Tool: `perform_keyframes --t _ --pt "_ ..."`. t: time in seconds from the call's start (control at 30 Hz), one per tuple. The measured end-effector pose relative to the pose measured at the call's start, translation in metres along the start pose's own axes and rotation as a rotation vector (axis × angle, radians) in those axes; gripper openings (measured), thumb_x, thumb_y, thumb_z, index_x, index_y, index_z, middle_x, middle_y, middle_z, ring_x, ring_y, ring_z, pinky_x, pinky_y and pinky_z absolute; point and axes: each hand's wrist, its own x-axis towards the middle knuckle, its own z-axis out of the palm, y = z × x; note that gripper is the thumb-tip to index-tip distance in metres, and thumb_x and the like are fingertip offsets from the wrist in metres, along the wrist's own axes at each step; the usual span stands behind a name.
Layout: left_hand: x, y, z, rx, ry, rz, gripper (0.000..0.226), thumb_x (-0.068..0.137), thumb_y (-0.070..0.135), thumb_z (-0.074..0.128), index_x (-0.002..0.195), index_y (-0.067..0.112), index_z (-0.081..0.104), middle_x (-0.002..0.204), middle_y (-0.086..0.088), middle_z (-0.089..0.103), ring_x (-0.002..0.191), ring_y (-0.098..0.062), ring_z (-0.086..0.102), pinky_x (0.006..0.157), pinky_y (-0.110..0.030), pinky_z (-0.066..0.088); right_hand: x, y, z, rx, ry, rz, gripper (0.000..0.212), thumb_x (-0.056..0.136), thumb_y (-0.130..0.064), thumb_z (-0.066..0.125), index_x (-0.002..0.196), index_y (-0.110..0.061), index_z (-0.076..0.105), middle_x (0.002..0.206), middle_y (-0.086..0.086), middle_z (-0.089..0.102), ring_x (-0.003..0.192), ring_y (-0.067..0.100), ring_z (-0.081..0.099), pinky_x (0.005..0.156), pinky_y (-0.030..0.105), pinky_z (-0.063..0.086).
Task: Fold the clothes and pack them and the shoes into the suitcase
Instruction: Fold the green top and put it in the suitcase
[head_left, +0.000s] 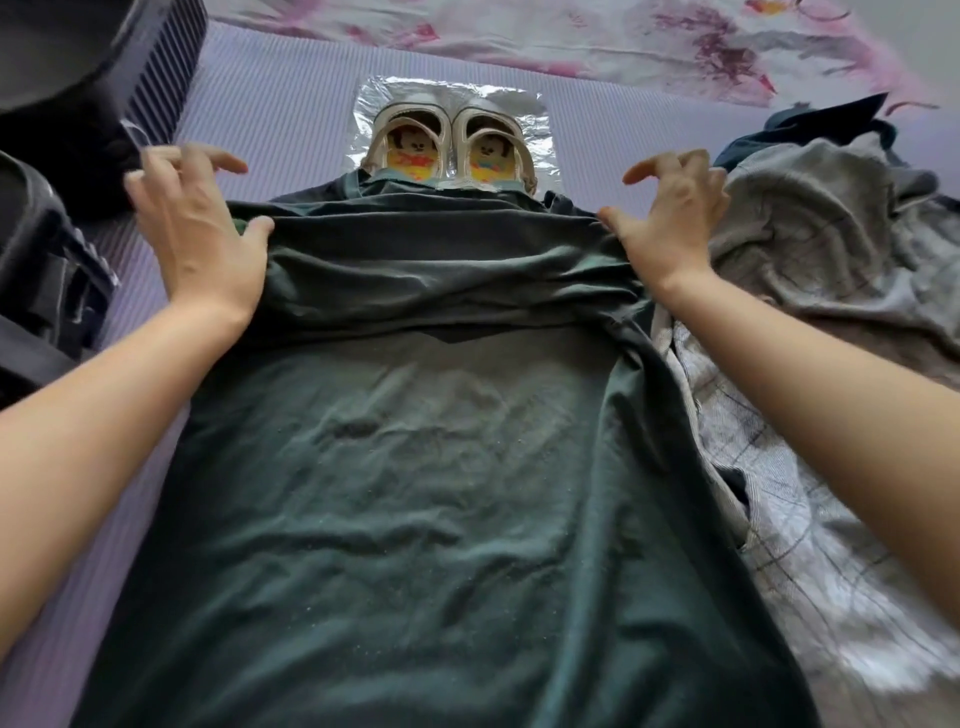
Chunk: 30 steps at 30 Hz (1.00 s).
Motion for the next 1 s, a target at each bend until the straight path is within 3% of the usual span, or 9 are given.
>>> perform_keyframes --t 0.1,0.2,0.27,0.37,0.47,0.57,0.73,0.83,1.0 --pt "-0.017 0.018 0.001 -0.007 -0.059 0.177 0.029 0.084 0.014 0.06 0.113 0.014 0.057 0.119 -0.017 0.047 0.115 -0.036 0.04 0.1 -0.034 0.027 -0.037 0.01 -0.013 0.074 -0.115 -0.15 0.032 0.077 -0.052 0.069 0.09 -0.023 0.064 0.095 -0.008 0.057 0.103 0.017 0.042 0.079 0.027 0.014" --pt "-0.043 0.043 0.007 -0.138 -0.203 0.414 0.023 0.085 0.011 0.057 0.107 0.016 0.064 0.109 -0.011 0.057 0.108 -0.032 0.047 0.097 -0.036 0.033 -0.071 0.028 -0.013 -0.084 -0.178 -0.335 0.026 0.076 -0.046 0.071 0.09 -0.025 0.067 0.092 -0.006 0.061 0.1 0.021 0.048 0.079 0.026 0.012" --pt "-0.062 0.059 0.017 -0.209 -0.351 0.569 0.027 0.085 0.011 0.058 0.111 0.015 0.065 0.112 -0.008 0.062 0.109 -0.028 0.053 0.099 -0.038 0.039 -0.077 0.037 -0.011 -0.088 -0.149 -0.276 0.02 0.08 -0.038 0.07 0.095 -0.024 0.067 0.091 -0.005 0.063 0.101 0.022 0.05 0.082 0.026 0.014" --pt "-0.085 0.074 0.035 -0.1 -0.496 0.689 0.043 0.089 0.016 0.061 0.131 0.014 0.054 0.135 -0.009 0.053 0.128 -0.028 0.046 0.11 -0.045 0.033 -0.072 0.037 -0.011 0.088 -0.11 -0.107 0.032 0.079 -0.049 0.068 0.103 -0.027 0.065 0.084 -0.009 0.062 0.094 0.014 0.05 0.085 0.026 0.019" --pt "-0.089 0.077 0.041 0.0 -0.543 0.596 0.051 0.095 0.024 0.053 0.143 0.022 0.038 0.152 -0.003 0.032 0.143 -0.02 0.021 0.116 -0.048 0.014 -0.062 0.034 -0.008 0.027 -0.097 -0.075 0.026 0.082 -0.045 0.065 0.1 -0.026 0.065 0.085 -0.008 0.062 0.097 0.016 0.05 0.09 0.03 0.023" --pt "-0.086 0.077 0.045 0.051 -0.589 0.544 0.049 0.096 0.028 0.048 0.144 0.026 0.035 0.156 0.0 0.021 0.146 -0.017 0.011 0.115 -0.053 0.009 -0.062 0.038 -0.007 -0.104 -0.194 -0.111 0.019 0.082 -0.036 0.067 0.098 -0.025 0.067 0.092 -0.004 0.061 0.105 0.021 0.048 0.092 0.033 0.022" --pt "-0.081 0.075 0.046 0.009 -0.514 0.527 0.032 0.09 0.019 0.06 0.122 0.018 0.058 0.146 -0.007 0.04 0.139 -0.024 0.031 0.109 -0.055 0.027 -0.067 0.045 -0.007 -0.171 -0.171 -0.186 0.013 0.087 -0.032 0.063 0.092 -0.023 0.071 0.097 -0.003 0.065 0.103 0.022 0.046 0.092 0.031 0.016" --pt "-0.076 0.081 0.043 -0.014 -0.428 0.473 0.016 0.085 0.013 0.065 0.101 0.009 0.064 0.129 -0.01 0.054 0.124 -0.028 0.047 0.098 -0.047 0.038 -0.067 0.054 -0.018 -0.108 -0.083 -0.159 0.01 0.088 -0.028 0.063 0.091 -0.021 0.07 0.096 -0.004 0.067 0.099 0.021 0.047 0.09 0.029 0.016" --pt "-0.072 0.087 0.036 -0.094 -0.411 0.436 0.008 0.088 0.015 0.062 0.093 0.009 0.064 0.128 -0.008 0.052 0.126 -0.023 0.042 0.098 -0.041 0.036 -0.069 0.059 -0.035 0.035 0.001 -0.201 0.016 0.082 -0.036 0.068 0.092 -0.023 0.067 0.09 -0.007 0.063 0.097 0.018 0.049 0.083 0.023 0.015"
